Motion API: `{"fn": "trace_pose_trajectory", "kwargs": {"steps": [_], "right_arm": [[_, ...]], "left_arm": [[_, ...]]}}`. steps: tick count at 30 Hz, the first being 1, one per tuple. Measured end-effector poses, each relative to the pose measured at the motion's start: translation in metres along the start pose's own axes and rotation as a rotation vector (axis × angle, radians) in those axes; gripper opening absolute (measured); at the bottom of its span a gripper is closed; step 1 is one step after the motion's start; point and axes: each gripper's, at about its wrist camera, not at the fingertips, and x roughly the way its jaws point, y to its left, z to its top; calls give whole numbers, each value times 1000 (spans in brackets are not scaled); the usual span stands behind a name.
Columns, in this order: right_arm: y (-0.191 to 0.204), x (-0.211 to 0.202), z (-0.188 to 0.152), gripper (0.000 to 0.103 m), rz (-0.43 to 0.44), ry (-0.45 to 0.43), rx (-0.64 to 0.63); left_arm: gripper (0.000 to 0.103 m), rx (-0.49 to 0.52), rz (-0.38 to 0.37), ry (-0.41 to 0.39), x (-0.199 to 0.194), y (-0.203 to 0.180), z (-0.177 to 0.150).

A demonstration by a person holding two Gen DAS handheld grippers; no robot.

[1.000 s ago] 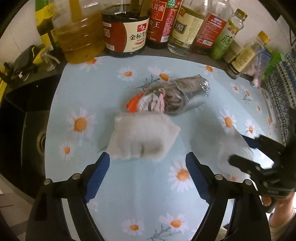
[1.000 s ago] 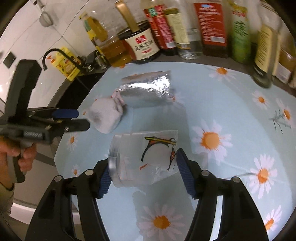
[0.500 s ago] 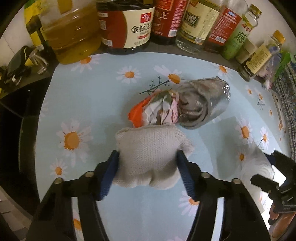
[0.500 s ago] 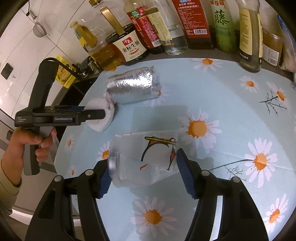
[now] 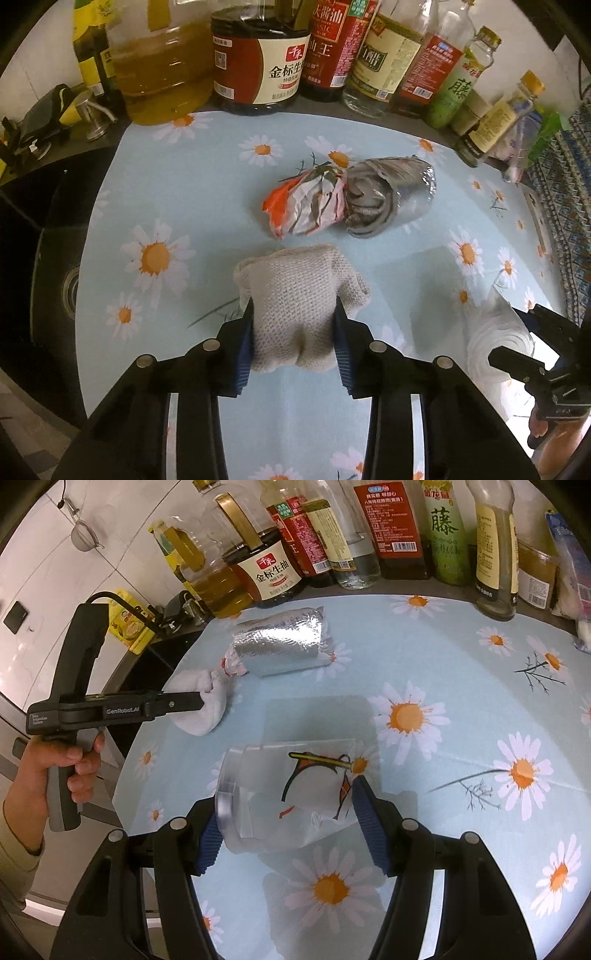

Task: Collect trash
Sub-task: 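Lower the white cloth and plastic cup over the black bin with both tools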

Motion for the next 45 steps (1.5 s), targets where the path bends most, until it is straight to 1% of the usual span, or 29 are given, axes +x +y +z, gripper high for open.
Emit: {"fn": "trace_pose_trajectory", "kwargs": {"steps": [5,12,14,23,27,35,45], "right_arm": [[19,-11,-9,64,-18,-21,-8],[46,-23,-26,64,-41,-38,-17],[55,-25,-32,64,-44,-43,-20],[106,-25,-65,64,-39,-45,-33],[127,-21,-81,64,-39,-33,-36],[163,-16,-117,64,-34,-6,-42],[200,0,-164,64,-41,72,-60]], "left_arm": [[36,0,-29,-21,-17,2,-18],[36,7,-72,-52,-44,11,-56],[36,13,-90,-54,-51,13,-69],[36,27,-116,-56,-70,24,-120],[36,33,-124,-55,-79,32,-146],[36,4,-141,-31,-85,52,-194],[36,-25,-160,4,-91,75,-253]]}}
